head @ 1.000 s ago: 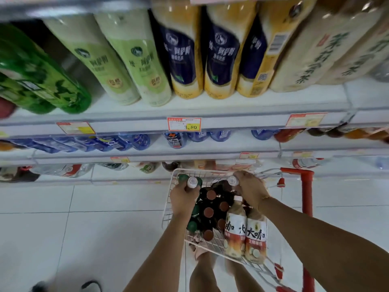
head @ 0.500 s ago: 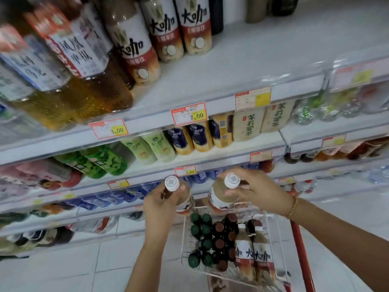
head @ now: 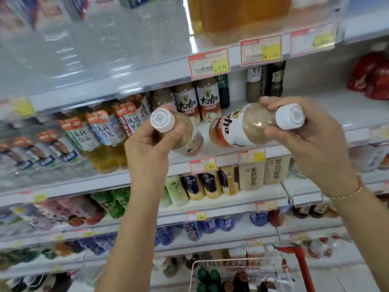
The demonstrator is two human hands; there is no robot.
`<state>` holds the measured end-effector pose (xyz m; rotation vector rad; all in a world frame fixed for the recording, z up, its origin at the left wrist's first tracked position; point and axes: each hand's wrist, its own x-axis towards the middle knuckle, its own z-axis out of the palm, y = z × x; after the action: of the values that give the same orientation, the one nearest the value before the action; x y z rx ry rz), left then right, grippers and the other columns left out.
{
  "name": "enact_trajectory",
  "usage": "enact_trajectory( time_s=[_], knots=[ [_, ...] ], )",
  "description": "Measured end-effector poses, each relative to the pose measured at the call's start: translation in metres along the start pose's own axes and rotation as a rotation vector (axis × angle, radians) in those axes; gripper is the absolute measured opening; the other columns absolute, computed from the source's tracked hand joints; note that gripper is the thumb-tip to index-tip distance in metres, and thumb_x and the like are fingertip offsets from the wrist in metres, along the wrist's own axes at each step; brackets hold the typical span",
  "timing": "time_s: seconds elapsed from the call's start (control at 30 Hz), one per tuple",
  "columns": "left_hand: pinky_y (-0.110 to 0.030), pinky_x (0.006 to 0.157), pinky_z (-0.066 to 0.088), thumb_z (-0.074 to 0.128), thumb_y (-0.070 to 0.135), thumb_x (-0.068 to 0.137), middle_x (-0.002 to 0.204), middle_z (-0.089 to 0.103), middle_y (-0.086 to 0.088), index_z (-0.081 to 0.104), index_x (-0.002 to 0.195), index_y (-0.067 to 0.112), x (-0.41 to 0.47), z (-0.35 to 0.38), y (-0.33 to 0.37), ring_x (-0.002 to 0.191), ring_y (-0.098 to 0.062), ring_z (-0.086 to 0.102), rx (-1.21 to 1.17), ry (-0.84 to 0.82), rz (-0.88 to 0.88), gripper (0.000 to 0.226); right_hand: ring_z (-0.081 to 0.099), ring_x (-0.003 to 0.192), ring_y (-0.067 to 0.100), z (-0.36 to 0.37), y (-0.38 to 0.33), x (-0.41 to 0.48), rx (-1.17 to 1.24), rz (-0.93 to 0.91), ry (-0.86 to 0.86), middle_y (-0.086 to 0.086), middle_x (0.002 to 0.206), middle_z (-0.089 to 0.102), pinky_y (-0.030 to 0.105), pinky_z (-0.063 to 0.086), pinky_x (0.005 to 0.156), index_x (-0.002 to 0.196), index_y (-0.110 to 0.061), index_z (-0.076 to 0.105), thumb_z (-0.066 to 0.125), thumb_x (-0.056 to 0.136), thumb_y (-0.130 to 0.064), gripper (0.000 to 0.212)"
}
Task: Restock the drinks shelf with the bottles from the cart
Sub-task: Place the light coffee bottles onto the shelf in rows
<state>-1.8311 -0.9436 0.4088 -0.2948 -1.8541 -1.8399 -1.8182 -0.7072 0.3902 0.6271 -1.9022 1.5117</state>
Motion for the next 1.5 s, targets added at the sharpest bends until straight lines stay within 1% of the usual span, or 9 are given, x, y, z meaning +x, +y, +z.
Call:
enact_trajectory(
  time_s=[0.13, 0.33, 0.8, 0.9, 0.97, 1.1, 1.23, 1.33, 1.5],
  knots=[
    [-0.034, 0.089, 0.05, 0.073, 0.017, 0.075, 0.088, 0.072, 0.015, 0.071, 0.086, 0.039, 0.029, 0.031, -0.019, 0.09, -0.007, 0.064, 0.041, -0.002, -0.052, 0.024, 0.059, 0.102, -0.004, 0.005, 0.021, 0.037, -0.178, 0.08, -0.105, -0.021, 0.107, 0.064, 0.019, 0.049, 0.09, 0.109, -0.028, 0.06, 0.07, 0.082, -0.018, 0.031],
    [-0.045, 0.097, 0.049, 0.072, 0.02, 0.079, 0.103, 0.073, 0.005, 0.072, 0.098, 0.03, 0.061, 0.046, -0.021, 0.103, -0.016, 0.066, 0.006, -0.103, -0.151, 0.021, 0.062, 0.097, 0.012, 0.008, 0.048, 0.073, -0.356, 0.149, -0.211, -0.007, 0.1, 0.066, 0.039, 0.05, 0.091, 0.107, -0.024, 0.061, 0.072, 0.08, -0.028, 0.03],
    [-0.042, 0.097, 0.05, 0.075, 0.022, 0.075, 0.099, 0.073, 0.011, 0.071, 0.093, 0.037, 0.084, 0.055, -0.047, 0.099, -0.011, 0.068, 0.056, -0.17, -0.169, 0.024, 0.058, 0.111, 0.013, 0.03, 0.079, 0.117, -0.183, 0.247, -0.254, -0.007, 0.114, 0.061, 0.038, 0.046, 0.101, 0.12, -0.016, 0.056, 0.066, 0.086, -0.021, 0.036],
    [-0.045, 0.098, 0.048, 0.072, 0.028, 0.078, 0.108, 0.071, 0.005, 0.068, 0.103, 0.032, 0.098, 0.058, -0.055, 0.103, -0.015, 0.066, 0.073, -0.196, -0.227, 0.026, 0.056, 0.109, 0.01, 0.044, 0.093, 0.121, -0.184, 0.307, -0.285, -0.006, 0.121, 0.059, 0.024, 0.05, 0.092, 0.13, -0.016, 0.048, 0.07, 0.082, -0.023, 0.053],
    [-0.043, 0.099, 0.048, 0.07, 0.026, 0.081, 0.114, 0.067, 0.006, 0.06, 0.115, 0.031, 0.101, 0.063, -0.061, 0.107, -0.014, 0.062, 0.154, -0.2, -0.215, 0.036, 0.052, 0.11, 0.009, 0.052, 0.103, 0.118, -0.156, 0.365, -0.258, -0.003, 0.126, 0.055, 0.012, 0.043, 0.087, 0.136, -0.016, 0.04, 0.074, 0.078, -0.021, 0.068],
    [-0.022, 0.09, 0.043, 0.079, 0.03, 0.072, 0.116, 0.057, 0.011, 0.04, 0.135, 0.02, 0.09, 0.065, -0.075, 0.107, -0.007, 0.054, 0.374, -0.173, -0.206, 0.074, 0.047, 0.122, 0.01, 0.059, 0.12, 0.111, -0.061, 0.385, -0.198, 0.0, 0.138, 0.049, 0.024, 0.039, 0.104, 0.143, -0.018, 0.032, 0.077, 0.075, -0.019, 0.082],
    [-0.01, 0.088, 0.039, 0.078, 0.04, 0.07, 0.118, 0.056, -0.003, 0.043, 0.128, 0.008, 0.067, 0.063, -0.096, 0.109, -0.013, 0.052, 0.672, -0.099, -0.311, 0.075, 0.046, 0.125, 0.008, 0.059, 0.131, 0.095, -0.025, 0.381, -0.182, -0.012, 0.138, 0.047, 0.028, 0.041, 0.105, 0.144, -0.033, 0.028, 0.078, 0.073, -0.022, 0.087],
    [-0.029, 0.093, 0.043, 0.078, 0.041, 0.07, 0.136, 0.047, -0.014, 0.037, 0.131, 0.005, 0.058, 0.066, -0.108, 0.124, -0.026, 0.047, 0.688, -0.035, -0.366, 0.082, 0.051, 0.113, 0.007, 0.06, 0.137, 0.081, -0.07, 0.402, -0.118, -0.017, 0.123, 0.053, 0.022, 0.045, 0.094, 0.142, -0.036, 0.031, 0.08, 0.07, -0.022, 0.088],
    [-0.023, 0.076, 0.041, 0.079, 0.032, 0.071, 0.119, 0.062, -0.01, 0.044, 0.124, 0.004, 0.073, 0.064, -0.119, 0.109, -0.024, 0.058, 0.627, 0.035, -0.314, 0.069, 0.052, 0.111, 0.021, 0.07, 0.147, 0.077, -0.356, 0.51, -0.115, 0.004, 0.114, 0.053, 0.025, 0.043, 0.088, 0.123, -0.015, 0.048, 0.085, 0.061, -0.034, 0.075]
  ],
)
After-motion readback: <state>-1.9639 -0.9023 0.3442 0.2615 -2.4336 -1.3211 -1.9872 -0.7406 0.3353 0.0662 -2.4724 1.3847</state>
